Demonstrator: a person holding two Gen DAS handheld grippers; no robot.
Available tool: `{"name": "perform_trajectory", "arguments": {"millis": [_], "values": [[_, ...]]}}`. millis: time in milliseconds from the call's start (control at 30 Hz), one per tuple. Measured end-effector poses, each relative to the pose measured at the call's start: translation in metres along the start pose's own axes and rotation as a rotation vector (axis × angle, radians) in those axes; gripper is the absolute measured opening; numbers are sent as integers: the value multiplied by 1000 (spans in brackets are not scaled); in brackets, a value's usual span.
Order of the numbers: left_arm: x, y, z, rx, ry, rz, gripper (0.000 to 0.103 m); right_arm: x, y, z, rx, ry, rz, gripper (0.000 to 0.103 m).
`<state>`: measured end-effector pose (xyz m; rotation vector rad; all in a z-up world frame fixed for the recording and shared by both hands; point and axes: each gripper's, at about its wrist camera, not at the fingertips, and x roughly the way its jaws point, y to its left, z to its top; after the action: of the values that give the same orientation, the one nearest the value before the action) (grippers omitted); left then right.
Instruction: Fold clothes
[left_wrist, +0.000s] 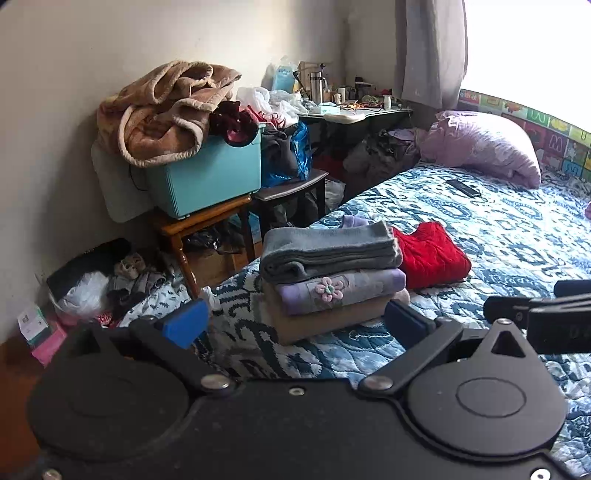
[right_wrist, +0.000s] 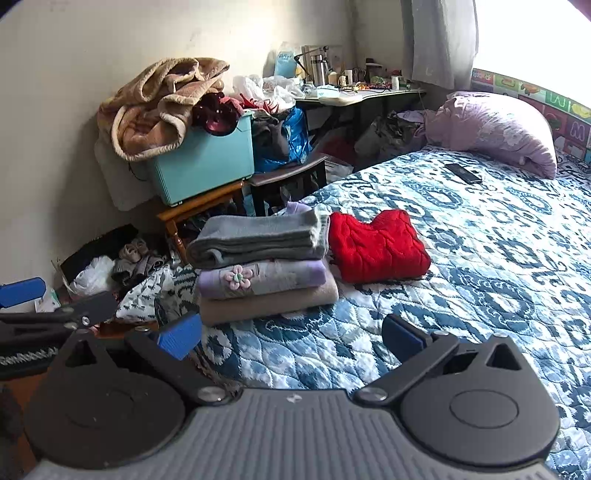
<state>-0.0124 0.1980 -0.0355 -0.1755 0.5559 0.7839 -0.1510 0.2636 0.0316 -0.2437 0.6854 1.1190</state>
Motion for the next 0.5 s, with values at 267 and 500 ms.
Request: {"name": "perform_trajectory", "arguments": {"millis": [267, 500], "values": [[8, -1, 1, -10, 28, -25, 103, 3, 3, 1, -1, 3, -12, 103], [12, 0, 2, -17, 31, -12, 103, 10, 7, 1, -3, 14, -9, 103]]}}
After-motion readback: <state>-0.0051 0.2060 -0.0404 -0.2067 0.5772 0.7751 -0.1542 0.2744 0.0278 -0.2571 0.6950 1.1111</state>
